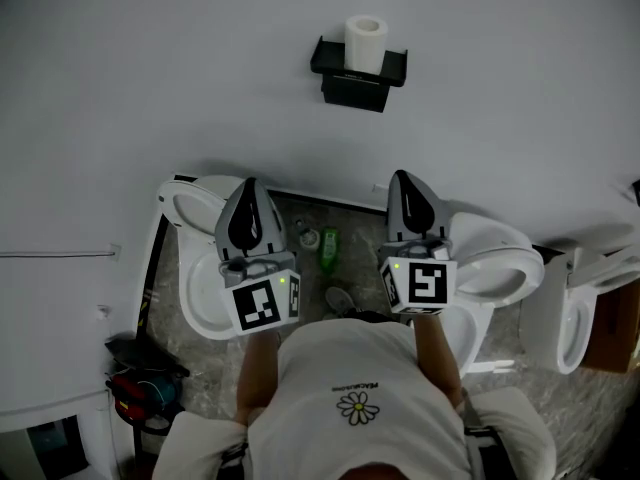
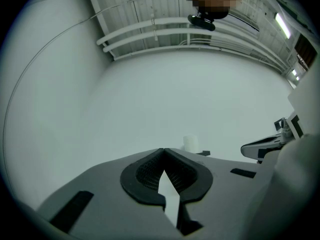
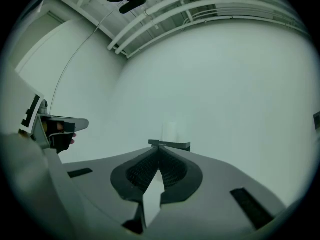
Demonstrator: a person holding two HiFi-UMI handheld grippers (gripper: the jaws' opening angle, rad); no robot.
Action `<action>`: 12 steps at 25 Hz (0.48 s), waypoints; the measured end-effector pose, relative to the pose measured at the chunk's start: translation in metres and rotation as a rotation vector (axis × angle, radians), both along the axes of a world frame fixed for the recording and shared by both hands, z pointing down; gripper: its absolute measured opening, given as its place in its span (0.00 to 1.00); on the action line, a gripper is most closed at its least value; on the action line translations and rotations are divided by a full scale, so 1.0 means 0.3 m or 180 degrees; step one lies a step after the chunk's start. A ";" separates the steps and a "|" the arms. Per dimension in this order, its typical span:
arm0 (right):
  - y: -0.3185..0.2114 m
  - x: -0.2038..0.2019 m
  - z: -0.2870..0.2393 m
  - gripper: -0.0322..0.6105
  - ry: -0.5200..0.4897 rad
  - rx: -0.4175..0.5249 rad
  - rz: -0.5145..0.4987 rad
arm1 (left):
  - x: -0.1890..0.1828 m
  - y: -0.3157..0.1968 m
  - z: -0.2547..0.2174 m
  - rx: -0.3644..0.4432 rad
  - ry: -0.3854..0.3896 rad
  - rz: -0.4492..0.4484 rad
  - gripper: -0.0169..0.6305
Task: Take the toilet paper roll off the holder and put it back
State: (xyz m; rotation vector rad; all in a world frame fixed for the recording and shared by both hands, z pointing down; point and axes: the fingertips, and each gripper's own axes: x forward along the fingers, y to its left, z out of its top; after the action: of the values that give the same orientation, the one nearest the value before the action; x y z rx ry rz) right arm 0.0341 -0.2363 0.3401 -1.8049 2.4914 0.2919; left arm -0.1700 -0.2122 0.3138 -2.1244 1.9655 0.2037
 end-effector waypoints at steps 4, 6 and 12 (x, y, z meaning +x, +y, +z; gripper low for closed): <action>0.018 -0.019 0.027 0.06 0.0012 -0.0094 -0.0094 | 0.019 0.012 0.003 0.0021 -0.0052 0.0030 0.05; 0.024 -0.021 0.032 0.06 0.0009 -0.0114 -0.0110 | 0.023 0.016 0.004 0.0020 -0.0062 0.0035 0.05; 0.027 -0.016 0.045 0.06 -0.0001 -0.0168 -0.0091 | 0.005 0.021 -0.006 0.0053 -0.0055 0.0004 0.05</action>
State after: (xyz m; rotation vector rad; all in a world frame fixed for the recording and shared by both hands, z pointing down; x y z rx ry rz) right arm 0.0294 -0.2283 0.3535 -1.7860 2.5462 0.2266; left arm -0.1683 -0.2059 0.3121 -2.1100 1.9461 0.2007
